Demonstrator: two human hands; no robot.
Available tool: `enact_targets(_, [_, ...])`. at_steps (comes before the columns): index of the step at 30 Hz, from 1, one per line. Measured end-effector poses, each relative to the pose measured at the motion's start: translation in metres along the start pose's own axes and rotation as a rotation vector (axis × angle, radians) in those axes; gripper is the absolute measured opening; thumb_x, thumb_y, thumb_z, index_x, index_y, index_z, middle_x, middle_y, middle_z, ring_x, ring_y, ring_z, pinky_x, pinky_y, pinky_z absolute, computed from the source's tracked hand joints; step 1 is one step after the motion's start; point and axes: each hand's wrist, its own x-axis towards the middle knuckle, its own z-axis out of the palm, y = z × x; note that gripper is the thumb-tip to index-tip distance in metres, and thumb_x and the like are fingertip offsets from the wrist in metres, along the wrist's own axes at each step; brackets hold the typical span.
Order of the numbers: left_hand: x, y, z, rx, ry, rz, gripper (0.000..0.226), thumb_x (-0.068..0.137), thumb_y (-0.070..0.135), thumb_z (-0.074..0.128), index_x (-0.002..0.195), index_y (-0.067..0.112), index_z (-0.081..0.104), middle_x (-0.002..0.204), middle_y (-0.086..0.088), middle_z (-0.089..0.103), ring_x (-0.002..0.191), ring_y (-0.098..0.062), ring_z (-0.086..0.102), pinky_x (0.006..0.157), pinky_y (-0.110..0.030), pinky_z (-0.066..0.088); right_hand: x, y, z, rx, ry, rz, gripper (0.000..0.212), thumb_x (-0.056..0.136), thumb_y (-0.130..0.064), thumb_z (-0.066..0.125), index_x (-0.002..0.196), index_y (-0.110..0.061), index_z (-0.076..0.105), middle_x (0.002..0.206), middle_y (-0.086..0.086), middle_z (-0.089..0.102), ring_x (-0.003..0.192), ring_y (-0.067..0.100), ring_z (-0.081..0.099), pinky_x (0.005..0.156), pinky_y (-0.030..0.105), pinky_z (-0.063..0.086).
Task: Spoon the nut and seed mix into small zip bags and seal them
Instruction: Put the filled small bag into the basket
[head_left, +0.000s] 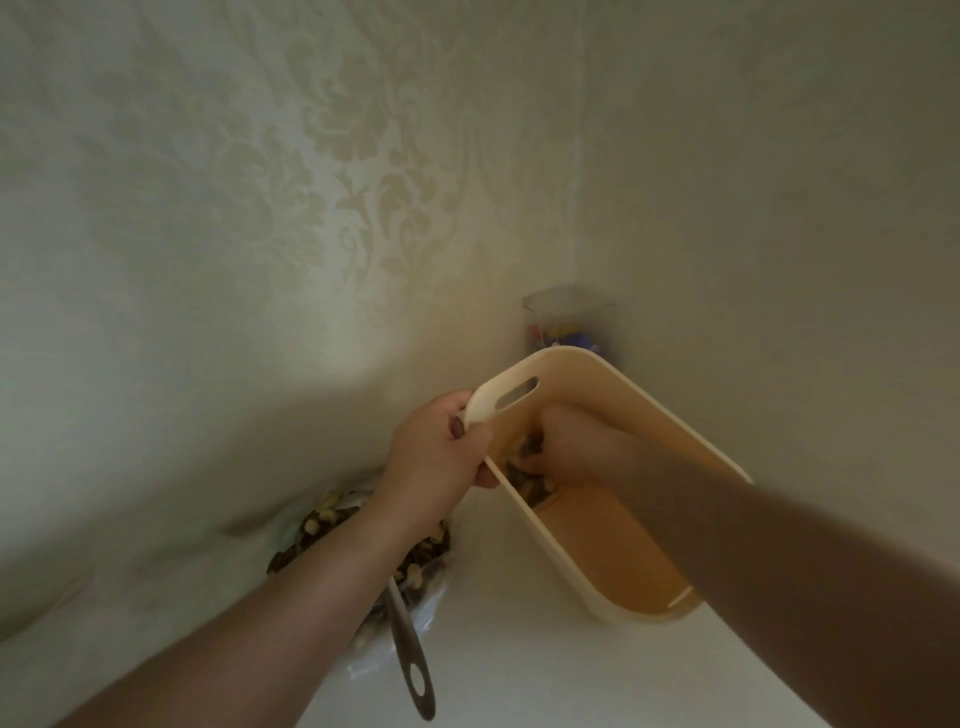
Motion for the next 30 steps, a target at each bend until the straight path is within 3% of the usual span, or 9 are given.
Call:
enact_targets(4, [-0.002, 0.004, 0.001, 0.005, 0.026, -0.003, 0.040, 0.095, 0.008, 0.058, 0.122, 0.035, 0.070, 0.086, -0.001, 0.077, 0.067, -0.022, 0.078, 0.072, -0.048, 0.066, -0.005, 0.001, 0.008, -0.120, 0.142, -0.064, 0.037, 0.092, -0.056, 0.070, 0.086, -0.025, 0.049, 0.090, 0.000, 0.061, 0.087, 0.020, 0.062, 0.090, 0.043, 0.055])
enact_targets(7, [0.001, 0.005, 0.003, -0.001, 0.043, -0.006, 0.042, 0.094, 0.008, 0.060, 0.128, 0.030, 0.071, 0.087, -0.007, 0.076, 0.066, -0.022, 0.077, 0.070, -0.048, 0.066, -0.007, -0.002, 0.002, -0.182, 0.149, -0.089, 0.032, 0.096, -0.048, 0.067, 0.086, -0.024, 0.050, 0.093, 0.003, 0.064, 0.091, 0.024, 0.066, 0.090, 0.043, 0.057])
enact_targets(11, [0.006, 0.002, 0.004, 0.002, 0.037, 0.002, 0.042, 0.093, 0.007, 0.059, 0.125, 0.030, 0.072, 0.081, -0.004, 0.075, 0.064, -0.021, 0.076, 0.070, -0.048, 0.066, -0.006, 0.001, 0.002, -0.075, 0.019, -0.151, 0.018, 0.097, -0.035, 0.066, 0.102, -0.018, 0.069, 0.099, 0.003, 0.070, 0.093, 0.025, 0.068, 0.085, 0.040, 0.057])
enact_targets(15, [0.012, -0.006, 0.005, -0.006, 0.037, -0.012, 0.040, 0.094, 0.006, 0.060, 0.125, 0.027, 0.072, 0.083, -0.006, 0.074, 0.064, -0.022, 0.075, 0.069, -0.047, 0.066, -0.002, 0.002, 0.000, -0.050, -0.067, -0.144, 0.007, 0.102, -0.021, 0.062, 0.105, -0.020, 0.068, 0.100, 0.001, 0.068, 0.095, 0.022, 0.067, 0.085, 0.034, 0.054])
enact_targets(19, [0.017, -0.012, 0.005, -0.044, 0.052, -0.033, 0.032, 0.097, 0.010, 0.064, 0.123, 0.028, 0.072, 0.071, -0.004, 0.071, 0.062, -0.026, 0.075, 0.066, -0.046, 0.066, -0.003, 0.006, -0.026, 0.025, -0.234, -0.107, 0.026, 0.102, -0.013, 0.061, 0.125, -0.016, 0.071, 0.118, 0.007, 0.071, 0.105, 0.026, 0.070, 0.098, 0.043, 0.059])
enact_targets(24, [0.029, -0.025, 0.011, -0.131, 0.086, -0.130, 0.031, 0.098, 0.007, 0.061, 0.126, 0.015, 0.072, 0.082, -0.021, 0.074, 0.062, -0.024, 0.072, 0.063, -0.040, 0.065, -0.034, 0.004, -0.048, 0.281, -0.094, -0.143, 0.018, 0.106, -0.026, 0.058, 0.121, -0.028, 0.067, 0.104, -0.005, 0.071, 0.077, 0.011, 0.074, 0.072, 0.027, 0.060])
enact_targets(27, [0.033, -0.031, 0.011, -0.141, 0.098, -0.149, 0.027, 0.101, 0.010, 0.060, 0.125, 0.010, 0.072, 0.074, -0.017, 0.072, 0.060, -0.019, 0.069, 0.063, -0.039, 0.065, -0.049, -0.006, -0.046, 0.267, 0.051, -0.231, 0.010, 0.103, -0.026, 0.062, 0.101, -0.033, 0.070, 0.089, -0.012, 0.072, 0.063, 0.002, 0.070, 0.066, 0.021, 0.054])
enact_targets(30, [0.029, -0.031, 0.006, -0.219, 0.057, -0.165, 0.027, 0.106, 0.022, 0.060, 0.128, 0.008, 0.069, 0.071, -0.010, 0.067, 0.061, -0.014, 0.066, 0.064, -0.036, 0.065, -0.058, -0.025, -0.041, 0.237, 0.162, -0.272, 0.012, 0.101, -0.029, 0.063, 0.102, -0.034, 0.074, 0.082, -0.020, 0.068, 0.066, -0.004, 0.064, 0.062, 0.013, 0.047])
